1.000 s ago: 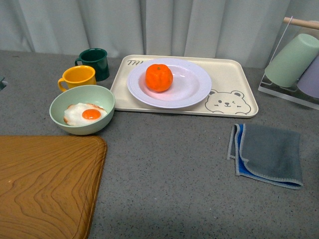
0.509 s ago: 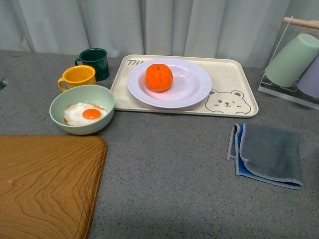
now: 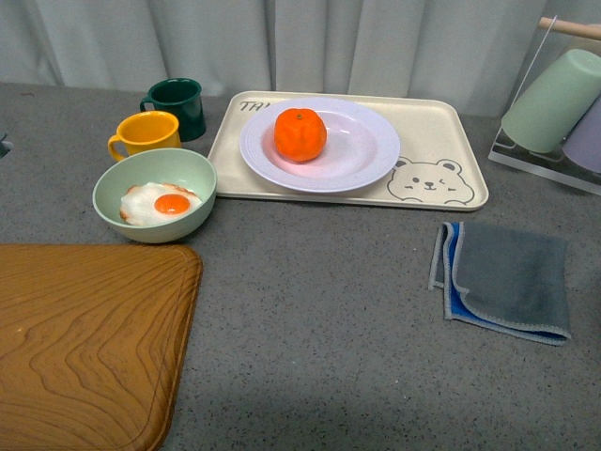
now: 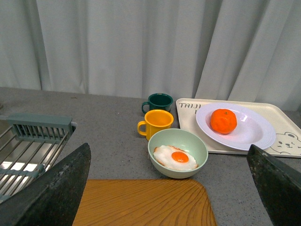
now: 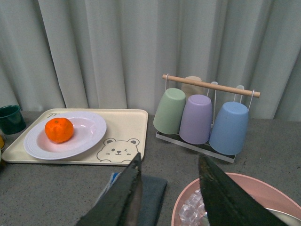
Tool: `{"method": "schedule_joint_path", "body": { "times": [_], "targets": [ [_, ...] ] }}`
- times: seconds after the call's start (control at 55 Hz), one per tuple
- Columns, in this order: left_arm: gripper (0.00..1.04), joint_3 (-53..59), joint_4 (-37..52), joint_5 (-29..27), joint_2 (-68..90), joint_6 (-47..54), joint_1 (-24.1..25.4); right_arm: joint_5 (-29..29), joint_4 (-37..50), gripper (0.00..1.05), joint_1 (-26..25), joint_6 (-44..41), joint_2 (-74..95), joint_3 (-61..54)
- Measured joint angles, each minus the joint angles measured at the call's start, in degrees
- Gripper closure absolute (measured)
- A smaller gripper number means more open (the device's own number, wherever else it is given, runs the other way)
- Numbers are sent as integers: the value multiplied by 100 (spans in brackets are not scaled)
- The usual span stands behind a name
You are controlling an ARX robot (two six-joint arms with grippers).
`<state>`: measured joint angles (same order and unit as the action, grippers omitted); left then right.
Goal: Place orange and plate with both arms
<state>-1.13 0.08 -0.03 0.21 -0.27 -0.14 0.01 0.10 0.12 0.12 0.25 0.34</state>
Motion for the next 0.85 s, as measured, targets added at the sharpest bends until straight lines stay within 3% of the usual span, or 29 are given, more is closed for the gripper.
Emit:
{"method": "schedule_joint_path", "body": {
  "times": [0.327, 0.855],
  "targets": [
    [7, 0, 0, 0, 0, 0, 0, 2, 0, 8, 0, 7, 0, 0],
    [7, 0, 0, 2, 0, 0, -2, 0, 0, 9, 0, 4, 0, 0]
  ]
}}
